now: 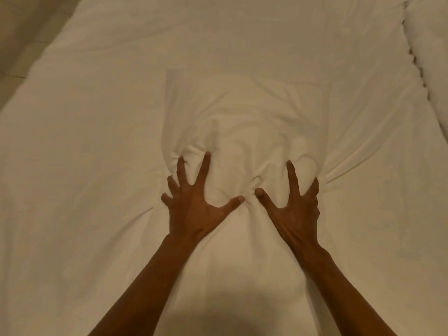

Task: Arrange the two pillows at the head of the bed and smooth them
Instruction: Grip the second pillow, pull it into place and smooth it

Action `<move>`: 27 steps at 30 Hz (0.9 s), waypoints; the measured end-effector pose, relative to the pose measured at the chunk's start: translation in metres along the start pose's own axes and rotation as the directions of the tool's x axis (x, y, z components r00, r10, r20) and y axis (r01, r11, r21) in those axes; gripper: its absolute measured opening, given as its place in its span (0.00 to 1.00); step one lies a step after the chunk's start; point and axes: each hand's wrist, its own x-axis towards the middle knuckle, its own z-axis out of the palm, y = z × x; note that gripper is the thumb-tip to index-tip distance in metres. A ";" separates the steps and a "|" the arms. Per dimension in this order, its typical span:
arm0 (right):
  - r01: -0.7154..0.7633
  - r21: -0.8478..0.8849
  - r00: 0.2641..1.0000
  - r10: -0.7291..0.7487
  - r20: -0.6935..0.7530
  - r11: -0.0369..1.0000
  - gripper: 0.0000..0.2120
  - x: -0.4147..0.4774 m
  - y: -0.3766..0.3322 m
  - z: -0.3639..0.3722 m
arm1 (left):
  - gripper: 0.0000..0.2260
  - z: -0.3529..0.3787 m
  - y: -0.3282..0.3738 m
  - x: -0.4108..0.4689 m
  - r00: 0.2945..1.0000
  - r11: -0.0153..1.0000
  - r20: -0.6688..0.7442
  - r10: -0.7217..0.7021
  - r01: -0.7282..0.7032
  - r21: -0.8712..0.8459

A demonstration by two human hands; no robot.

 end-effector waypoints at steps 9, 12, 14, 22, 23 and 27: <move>0.036 -0.227 0.990 -0.066 -0.126 0.973 0.35 0.007 0.000 0.022 | 0.26 0.029 0.009 0.010 0.968 0.969 -0.224 0.117 -0.063 0.237; 0.116 -0.317 0.971 -0.174 -0.161 0.941 0.21 0.007 -0.002 0.021 | 0.24 0.026 0.014 0.007 0.976 0.967 -0.188 0.112 -0.063 0.249; 0.147 -0.354 0.965 -0.212 -0.152 0.924 0.15 0.007 -0.003 0.019 | 0.23 0.022 0.017 0.003 0.977 0.965 -0.173 0.126 -0.080 0.250; 0.158 -0.242 0.950 -0.214 -0.226 0.957 0.13 -0.030 -0.023 -0.016 | 0.26 -0.009 0.030 -0.030 0.943 0.980 -0.288 0.167 -0.126 0.156; 0.158 -0.220 0.953 -0.207 -0.222 0.963 0.13 -0.045 -0.026 -0.026 | 0.27 -0.018 0.033 -0.043 0.939 0.982 -0.299 0.170 -0.137 0.128; 0.130 -0.178 0.975 -0.158 -0.156 0.975 0.14 -0.123 -0.034 -0.084 | 0.31 -0.074 0.046 -0.123 0.947 0.981 -0.257 0.194 -0.187 0.050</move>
